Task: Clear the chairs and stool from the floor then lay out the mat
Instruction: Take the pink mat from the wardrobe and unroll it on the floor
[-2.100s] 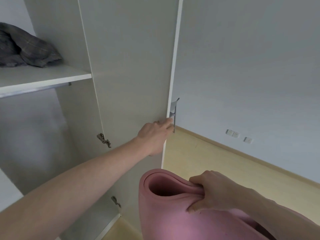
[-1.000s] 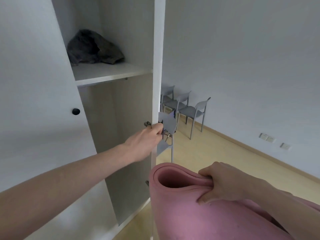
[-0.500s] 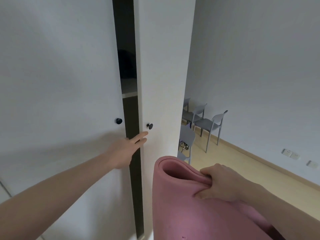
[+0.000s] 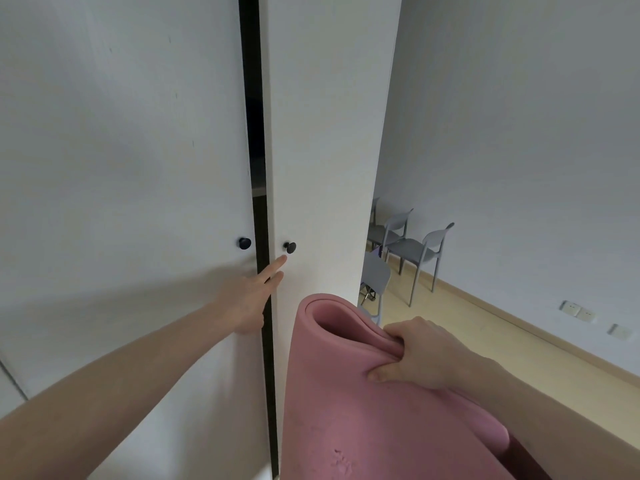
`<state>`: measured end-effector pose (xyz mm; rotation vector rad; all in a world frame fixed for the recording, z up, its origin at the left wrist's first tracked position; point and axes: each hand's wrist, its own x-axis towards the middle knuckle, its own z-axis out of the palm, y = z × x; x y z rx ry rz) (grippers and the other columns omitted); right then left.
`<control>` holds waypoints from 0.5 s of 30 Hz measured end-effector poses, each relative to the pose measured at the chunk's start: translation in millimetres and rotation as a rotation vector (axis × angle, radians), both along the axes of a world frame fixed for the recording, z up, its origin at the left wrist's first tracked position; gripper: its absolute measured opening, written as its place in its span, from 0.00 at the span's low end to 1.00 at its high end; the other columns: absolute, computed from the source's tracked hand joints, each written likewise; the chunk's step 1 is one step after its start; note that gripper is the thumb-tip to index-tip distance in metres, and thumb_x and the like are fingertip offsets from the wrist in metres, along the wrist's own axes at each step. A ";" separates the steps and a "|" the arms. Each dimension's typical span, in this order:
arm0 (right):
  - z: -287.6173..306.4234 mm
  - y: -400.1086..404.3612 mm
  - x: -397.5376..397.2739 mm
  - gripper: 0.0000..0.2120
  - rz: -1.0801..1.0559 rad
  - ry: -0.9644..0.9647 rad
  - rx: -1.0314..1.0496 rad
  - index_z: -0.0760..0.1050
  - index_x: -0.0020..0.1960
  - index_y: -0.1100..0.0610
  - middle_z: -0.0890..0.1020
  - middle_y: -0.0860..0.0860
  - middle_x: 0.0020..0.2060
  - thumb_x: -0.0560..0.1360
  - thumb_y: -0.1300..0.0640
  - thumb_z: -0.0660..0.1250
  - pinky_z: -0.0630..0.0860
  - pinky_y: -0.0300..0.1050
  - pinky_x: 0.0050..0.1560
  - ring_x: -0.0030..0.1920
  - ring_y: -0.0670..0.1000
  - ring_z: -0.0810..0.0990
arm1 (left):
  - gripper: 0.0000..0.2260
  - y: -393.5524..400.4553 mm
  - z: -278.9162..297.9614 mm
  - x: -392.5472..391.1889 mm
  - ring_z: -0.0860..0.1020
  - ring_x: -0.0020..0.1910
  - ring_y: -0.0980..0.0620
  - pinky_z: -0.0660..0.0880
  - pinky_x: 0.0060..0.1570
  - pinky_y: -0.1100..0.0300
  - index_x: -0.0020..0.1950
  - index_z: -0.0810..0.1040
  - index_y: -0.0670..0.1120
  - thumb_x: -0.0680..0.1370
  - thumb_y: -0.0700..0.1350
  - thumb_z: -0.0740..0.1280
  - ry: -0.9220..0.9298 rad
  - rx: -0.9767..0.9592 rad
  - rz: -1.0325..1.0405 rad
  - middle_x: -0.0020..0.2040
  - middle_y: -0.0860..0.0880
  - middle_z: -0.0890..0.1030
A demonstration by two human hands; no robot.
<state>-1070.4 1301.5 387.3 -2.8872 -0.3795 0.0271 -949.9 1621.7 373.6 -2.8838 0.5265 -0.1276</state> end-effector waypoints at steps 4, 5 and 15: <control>-1.6 1.3 2.4 0.31 0.007 -0.006 -0.017 0.73 0.40 0.53 0.74 0.47 0.33 0.62 0.24 0.70 0.65 0.45 0.35 0.33 0.47 0.71 | 0.40 2.8 1.7 2.1 0.79 0.37 0.48 0.69 0.26 0.57 0.81 0.53 0.52 0.70 0.38 0.60 0.016 0.041 0.033 0.79 0.58 0.29; -2.1 0.8 2.9 0.31 0.006 -0.005 -0.022 0.73 0.40 0.53 0.74 0.47 0.33 0.62 0.24 0.70 0.65 0.45 0.34 0.33 0.47 0.71 | 0.40 3.2 1.8 3.3 0.79 0.36 0.48 0.66 0.25 0.57 0.81 0.53 0.52 0.70 0.38 0.60 0.025 0.047 0.044 0.79 0.58 0.29; -12.6 -27.3 10.6 0.26 -0.041 0.021 -0.011 0.73 0.39 0.49 0.77 0.48 0.33 0.62 0.25 0.70 0.67 0.43 0.35 0.32 0.46 0.72 | 0.40 -1.9 -0.6 17.7 0.73 0.30 0.52 0.69 0.28 0.56 0.81 0.52 0.51 0.70 0.36 0.60 0.073 0.074 0.133 0.77 0.56 0.26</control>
